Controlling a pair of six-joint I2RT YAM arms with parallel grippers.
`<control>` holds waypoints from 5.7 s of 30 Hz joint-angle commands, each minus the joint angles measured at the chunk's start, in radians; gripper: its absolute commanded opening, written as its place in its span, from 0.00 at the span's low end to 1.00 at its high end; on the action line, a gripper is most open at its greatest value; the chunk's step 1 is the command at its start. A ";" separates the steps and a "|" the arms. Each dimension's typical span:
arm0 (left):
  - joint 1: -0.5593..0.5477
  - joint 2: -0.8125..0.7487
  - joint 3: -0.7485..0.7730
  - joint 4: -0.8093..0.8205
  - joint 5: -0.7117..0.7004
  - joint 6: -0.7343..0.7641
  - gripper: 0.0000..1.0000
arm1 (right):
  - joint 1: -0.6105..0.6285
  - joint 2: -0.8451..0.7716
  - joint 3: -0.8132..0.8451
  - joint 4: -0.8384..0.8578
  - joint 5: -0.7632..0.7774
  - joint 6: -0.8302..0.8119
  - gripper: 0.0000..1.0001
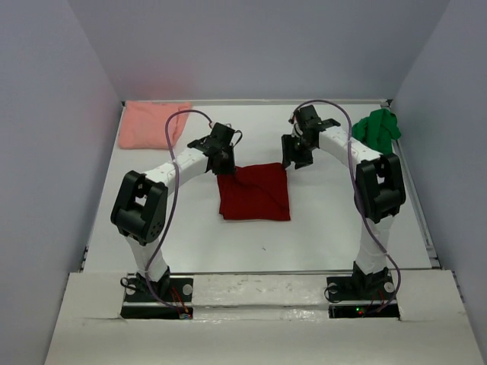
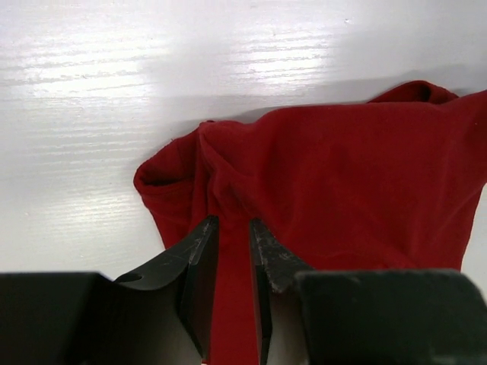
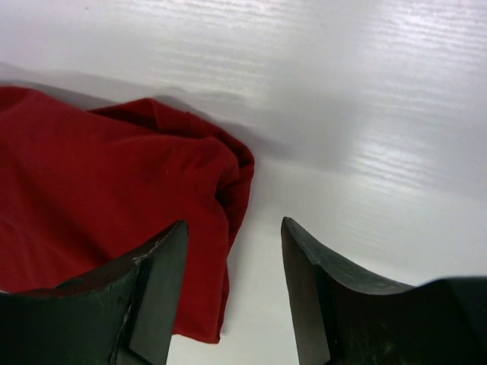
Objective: Fold and stack the t-shirts
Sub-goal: Fold the tshirt
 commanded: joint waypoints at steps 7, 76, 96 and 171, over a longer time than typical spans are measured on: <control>0.034 0.031 0.086 0.008 0.054 0.042 0.32 | -0.029 0.142 0.216 -0.006 -0.119 -0.047 0.53; -0.082 0.034 0.141 -0.099 -0.181 -0.004 0.68 | -0.029 0.166 0.232 -0.027 -0.105 -0.058 0.00; -0.018 0.154 0.210 -0.073 -0.155 0.017 0.38 | -0.029 0.185 0.244 -0.027 -0.114 -0.056 0.00; -0.036 0.102 0.214 -0.308 -0.469 -0.251 0.00 | 0.069 0.211 0.402 -0.107 0.005 -0.116 0.00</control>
